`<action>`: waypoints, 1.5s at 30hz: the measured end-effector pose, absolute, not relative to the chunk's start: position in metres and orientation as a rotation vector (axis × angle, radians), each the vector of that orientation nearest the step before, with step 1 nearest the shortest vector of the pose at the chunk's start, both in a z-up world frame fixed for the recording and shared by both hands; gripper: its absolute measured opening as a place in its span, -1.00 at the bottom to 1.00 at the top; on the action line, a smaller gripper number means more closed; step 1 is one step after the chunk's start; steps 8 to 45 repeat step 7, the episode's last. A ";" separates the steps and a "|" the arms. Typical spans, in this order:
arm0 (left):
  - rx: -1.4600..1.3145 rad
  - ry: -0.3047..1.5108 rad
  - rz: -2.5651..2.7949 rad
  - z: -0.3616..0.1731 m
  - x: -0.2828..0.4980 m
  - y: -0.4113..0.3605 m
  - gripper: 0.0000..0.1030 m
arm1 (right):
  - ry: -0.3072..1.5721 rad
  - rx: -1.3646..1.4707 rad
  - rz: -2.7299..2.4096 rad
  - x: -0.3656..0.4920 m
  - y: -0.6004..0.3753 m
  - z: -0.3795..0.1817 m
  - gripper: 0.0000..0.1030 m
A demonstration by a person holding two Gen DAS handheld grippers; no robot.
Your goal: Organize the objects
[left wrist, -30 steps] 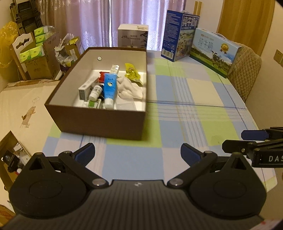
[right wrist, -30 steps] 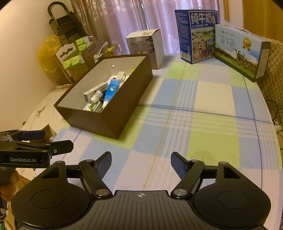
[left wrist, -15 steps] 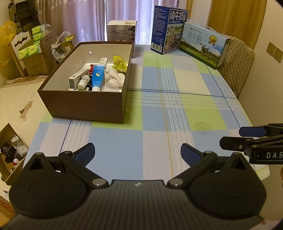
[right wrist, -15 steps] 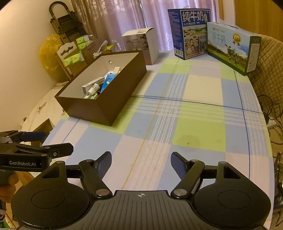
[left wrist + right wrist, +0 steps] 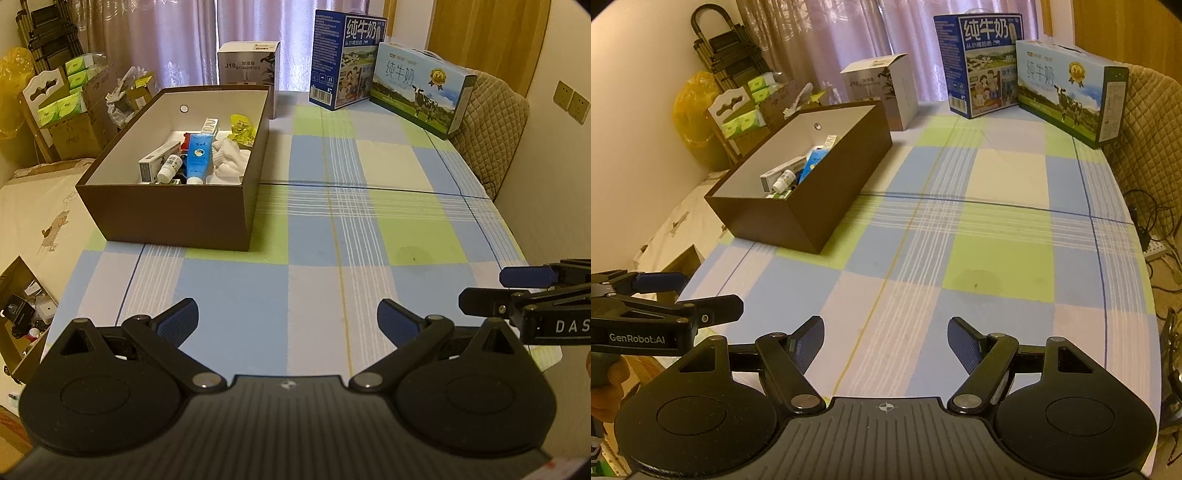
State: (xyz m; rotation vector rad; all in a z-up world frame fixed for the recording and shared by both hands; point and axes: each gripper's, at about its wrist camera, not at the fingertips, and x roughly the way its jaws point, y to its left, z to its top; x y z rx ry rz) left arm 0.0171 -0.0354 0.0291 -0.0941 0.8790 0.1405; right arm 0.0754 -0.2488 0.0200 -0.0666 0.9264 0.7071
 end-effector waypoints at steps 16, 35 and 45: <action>-0.072 0.865 0.149 0.031 0.014 -0.042 0.97 | 0.929 -0.061 0.705 0.072 -0.255 0.020 0.38; -0.072 0.865 0.149 0.031 0.014 -0.042 0.97 | 0.929 -0.061 0.705 0.072 -0.255 0.020 0.38; -0.072 0.865 0.149 0.031 0.014 -0.042 0.97 | 0.929 -0.061 0.705 0.072 -0.255 0.020 0.38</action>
